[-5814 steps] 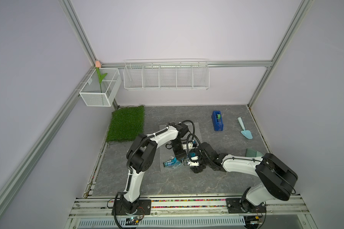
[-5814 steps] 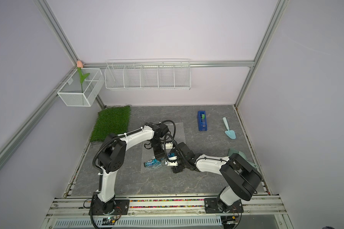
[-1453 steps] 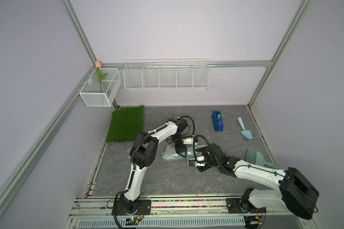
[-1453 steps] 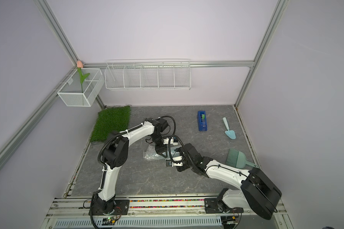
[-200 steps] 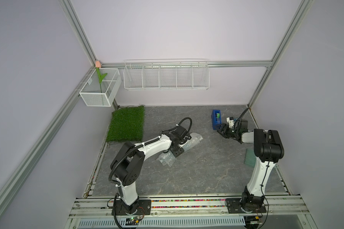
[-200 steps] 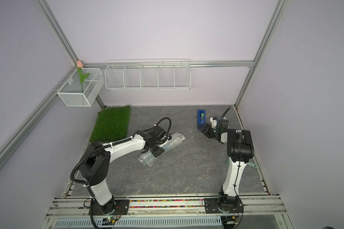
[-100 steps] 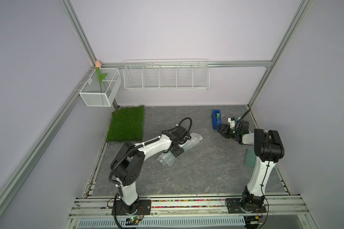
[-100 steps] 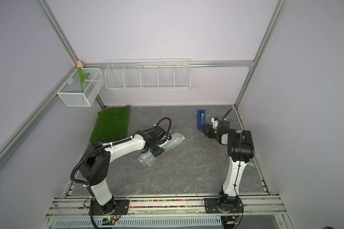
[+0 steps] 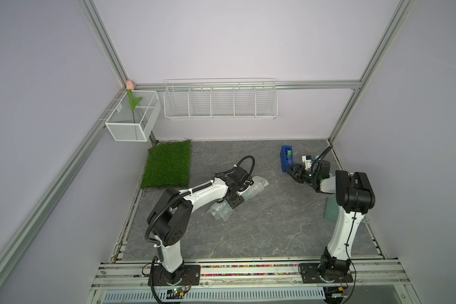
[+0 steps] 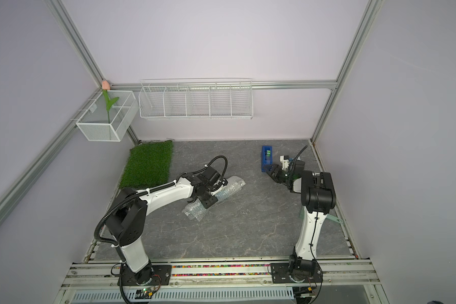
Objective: Wrap wine bottles in bubble wrap
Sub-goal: Tear off the tape using the Tape Cutter.
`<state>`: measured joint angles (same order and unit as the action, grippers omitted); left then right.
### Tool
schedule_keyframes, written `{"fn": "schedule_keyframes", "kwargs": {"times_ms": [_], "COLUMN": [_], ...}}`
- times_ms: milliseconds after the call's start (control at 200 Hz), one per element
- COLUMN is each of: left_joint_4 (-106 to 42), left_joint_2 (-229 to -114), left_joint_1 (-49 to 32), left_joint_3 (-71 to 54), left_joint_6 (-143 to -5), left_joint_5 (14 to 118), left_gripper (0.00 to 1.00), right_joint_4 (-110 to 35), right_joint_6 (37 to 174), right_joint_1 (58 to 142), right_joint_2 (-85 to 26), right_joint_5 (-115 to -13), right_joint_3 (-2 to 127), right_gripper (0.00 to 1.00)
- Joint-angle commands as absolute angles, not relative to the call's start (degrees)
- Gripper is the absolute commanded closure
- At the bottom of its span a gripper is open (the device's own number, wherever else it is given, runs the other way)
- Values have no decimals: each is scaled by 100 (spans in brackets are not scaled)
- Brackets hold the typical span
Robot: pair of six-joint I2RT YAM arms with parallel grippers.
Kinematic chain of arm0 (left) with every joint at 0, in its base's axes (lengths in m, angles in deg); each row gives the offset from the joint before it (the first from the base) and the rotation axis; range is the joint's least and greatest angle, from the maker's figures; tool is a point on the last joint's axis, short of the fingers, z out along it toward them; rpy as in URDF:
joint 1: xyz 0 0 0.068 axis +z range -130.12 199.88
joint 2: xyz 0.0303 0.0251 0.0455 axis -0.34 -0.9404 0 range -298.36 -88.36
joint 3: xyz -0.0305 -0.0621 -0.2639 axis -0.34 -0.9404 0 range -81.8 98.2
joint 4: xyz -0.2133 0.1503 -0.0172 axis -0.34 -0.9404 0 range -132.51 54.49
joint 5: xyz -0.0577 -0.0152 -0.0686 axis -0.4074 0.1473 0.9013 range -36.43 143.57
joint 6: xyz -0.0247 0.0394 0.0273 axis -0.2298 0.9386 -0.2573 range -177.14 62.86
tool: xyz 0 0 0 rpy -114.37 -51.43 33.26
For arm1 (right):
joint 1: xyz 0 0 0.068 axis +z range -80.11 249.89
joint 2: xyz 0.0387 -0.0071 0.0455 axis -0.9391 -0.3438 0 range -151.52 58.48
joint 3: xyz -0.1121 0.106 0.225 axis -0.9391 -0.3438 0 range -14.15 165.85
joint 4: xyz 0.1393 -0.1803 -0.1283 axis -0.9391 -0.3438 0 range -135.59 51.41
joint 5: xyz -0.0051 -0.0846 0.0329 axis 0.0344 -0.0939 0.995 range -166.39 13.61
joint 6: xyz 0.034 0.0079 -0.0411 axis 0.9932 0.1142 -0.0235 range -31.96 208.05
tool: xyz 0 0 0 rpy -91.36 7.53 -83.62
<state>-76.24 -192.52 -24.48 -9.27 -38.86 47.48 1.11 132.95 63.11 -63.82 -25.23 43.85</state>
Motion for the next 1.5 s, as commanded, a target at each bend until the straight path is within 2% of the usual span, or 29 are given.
{"fn": "schedule_keyframes", "kwargs": {"times_ms": [0, 675, 1160, 1495], "left_joint_4": [-7742, -7779, -7805, -7814], "left_joint_2": [-19371, -19402, -19418, -19432], "left_joint_1": [-2398, -2398, -2398, -2398], "left_joint_3": [-771, -747, -740, -746], "left_joint_6": [-3871, -3851, -3855, -3848], "left_joint_5": [4614, 4634, 4626, 4594], "left_gripper": [41, 41, 41, 41], "right_joint_4": [512, 1439, 1774, 1700], "right_joint_6": [13437, 13771, 13966, 14025], "right_joint_1": [6268, 6210, 6180, 6162], "right_joint_2": [-6474, -6389, -6470, -6550], "right_joint_5": [-2438, -2532, -2485, -2481], "right_joint_3": [4295, 3855, 3814, 3901], "right_gripper": [33, 38, 62, 83]}}
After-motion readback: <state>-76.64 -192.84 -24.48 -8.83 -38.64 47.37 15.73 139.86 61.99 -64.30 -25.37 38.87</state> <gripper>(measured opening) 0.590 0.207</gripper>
